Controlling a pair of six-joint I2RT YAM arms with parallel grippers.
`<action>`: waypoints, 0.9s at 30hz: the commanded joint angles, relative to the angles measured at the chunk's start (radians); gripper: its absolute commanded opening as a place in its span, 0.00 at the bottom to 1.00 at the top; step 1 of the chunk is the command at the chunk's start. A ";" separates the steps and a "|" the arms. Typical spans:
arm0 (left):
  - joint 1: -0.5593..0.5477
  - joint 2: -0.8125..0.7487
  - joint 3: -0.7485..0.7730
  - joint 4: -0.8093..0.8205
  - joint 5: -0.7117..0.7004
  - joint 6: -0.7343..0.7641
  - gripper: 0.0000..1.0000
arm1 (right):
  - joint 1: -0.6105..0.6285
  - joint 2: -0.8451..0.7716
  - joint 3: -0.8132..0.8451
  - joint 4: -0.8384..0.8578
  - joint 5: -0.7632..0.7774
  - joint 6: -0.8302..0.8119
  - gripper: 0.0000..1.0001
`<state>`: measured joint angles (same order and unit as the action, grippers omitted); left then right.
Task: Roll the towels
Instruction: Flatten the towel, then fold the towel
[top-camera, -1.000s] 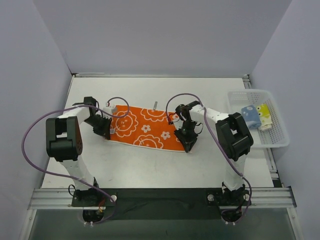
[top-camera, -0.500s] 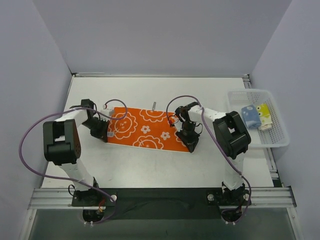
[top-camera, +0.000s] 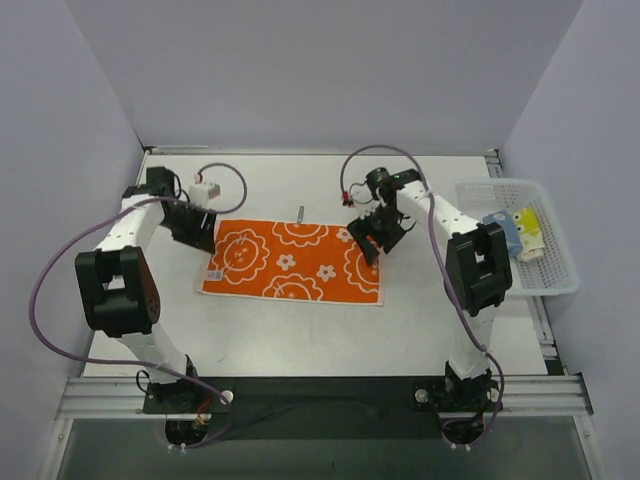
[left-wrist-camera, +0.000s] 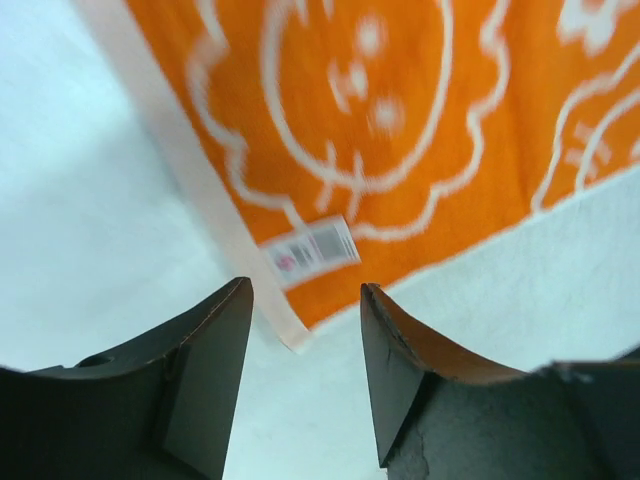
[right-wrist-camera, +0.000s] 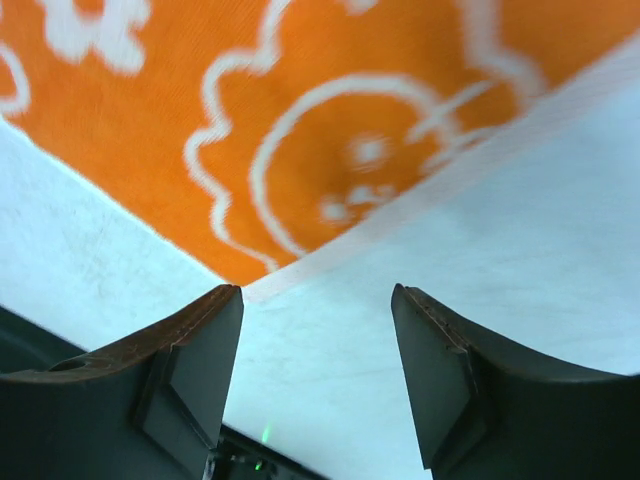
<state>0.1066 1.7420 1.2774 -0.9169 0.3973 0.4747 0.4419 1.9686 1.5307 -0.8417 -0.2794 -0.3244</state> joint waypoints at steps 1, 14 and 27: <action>0.007 0.023 0.199 0.091 0.071 -0.042 0.58 | -0.109 -0.016 0.132 -0.027 -0.029 0.005 0.61; -0.005 0.487 0.752 0.107 -0.011 -0.093 0.49 | -0.193 0.282 0.454 0.018 0.042 0.189 0.46; -0.027 0.554 0.751 0.093 -0.048 -0.030 0.51 | -0.167 0.400 0.499 0.044 0.063 0.225 0.39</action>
<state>0.0856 2.2898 1.9846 -0.8181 0.3553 0.4202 0.2619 2.3489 1.9907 -0.7738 -0.2428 -0.1158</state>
